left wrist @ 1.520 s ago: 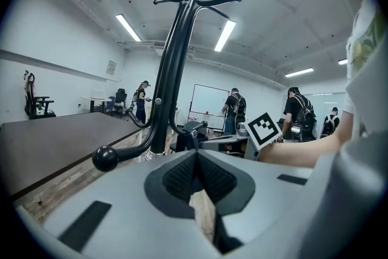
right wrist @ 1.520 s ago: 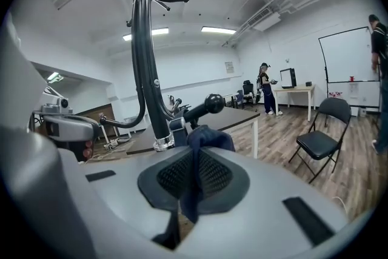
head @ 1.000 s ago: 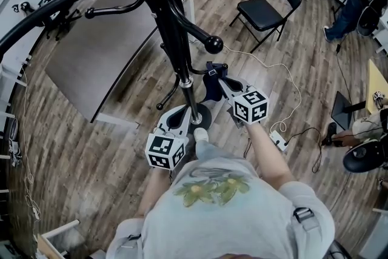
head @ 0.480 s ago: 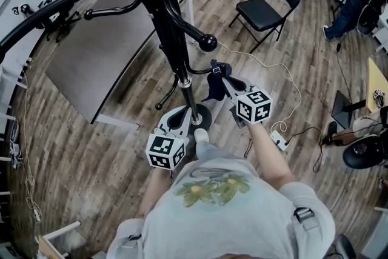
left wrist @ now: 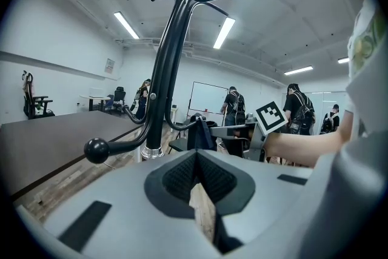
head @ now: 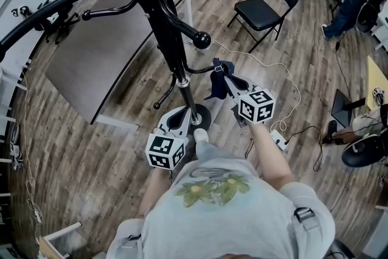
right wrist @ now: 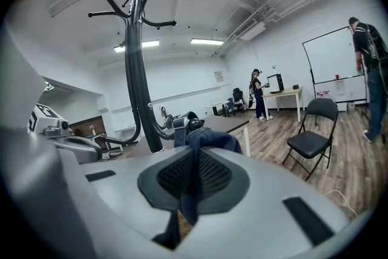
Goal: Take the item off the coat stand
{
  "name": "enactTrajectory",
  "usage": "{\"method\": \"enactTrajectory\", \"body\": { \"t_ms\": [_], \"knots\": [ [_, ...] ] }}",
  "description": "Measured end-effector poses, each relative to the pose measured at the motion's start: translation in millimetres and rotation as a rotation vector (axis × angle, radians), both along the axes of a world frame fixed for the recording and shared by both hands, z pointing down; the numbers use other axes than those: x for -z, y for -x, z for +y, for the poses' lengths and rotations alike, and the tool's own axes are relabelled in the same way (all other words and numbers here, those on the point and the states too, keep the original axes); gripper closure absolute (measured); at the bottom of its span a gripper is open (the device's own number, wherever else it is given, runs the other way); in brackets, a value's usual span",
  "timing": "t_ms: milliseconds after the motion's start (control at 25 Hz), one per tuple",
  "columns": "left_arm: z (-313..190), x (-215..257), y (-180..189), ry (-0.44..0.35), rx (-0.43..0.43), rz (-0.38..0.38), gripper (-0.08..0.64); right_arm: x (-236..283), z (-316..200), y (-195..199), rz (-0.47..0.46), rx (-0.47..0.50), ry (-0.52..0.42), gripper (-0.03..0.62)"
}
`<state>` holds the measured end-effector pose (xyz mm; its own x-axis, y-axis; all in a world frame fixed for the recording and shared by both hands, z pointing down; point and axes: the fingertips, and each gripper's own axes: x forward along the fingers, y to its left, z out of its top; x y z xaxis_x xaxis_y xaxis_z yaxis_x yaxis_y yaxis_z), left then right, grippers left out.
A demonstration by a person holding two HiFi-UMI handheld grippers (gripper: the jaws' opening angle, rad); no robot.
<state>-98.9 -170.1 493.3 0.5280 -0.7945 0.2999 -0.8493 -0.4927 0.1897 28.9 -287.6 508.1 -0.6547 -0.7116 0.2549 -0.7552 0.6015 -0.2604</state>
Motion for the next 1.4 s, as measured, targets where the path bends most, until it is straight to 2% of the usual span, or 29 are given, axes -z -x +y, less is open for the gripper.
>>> {"method": "enactTrajectory", "body": {
  "t_ms": [760, 1400],
  "knots": [
    [0, -1, 0, 0.007, 0.0, -0.013, 0.545, 6, 0, -32, -0.009, -0.072, -0.018, 0.581],
    [1, -6, -8, 0.026, 0.003, -0.02, 0.545, 20, 22, -50, -0.016, -0.058, -0.068, 0.581]
  ]
}}
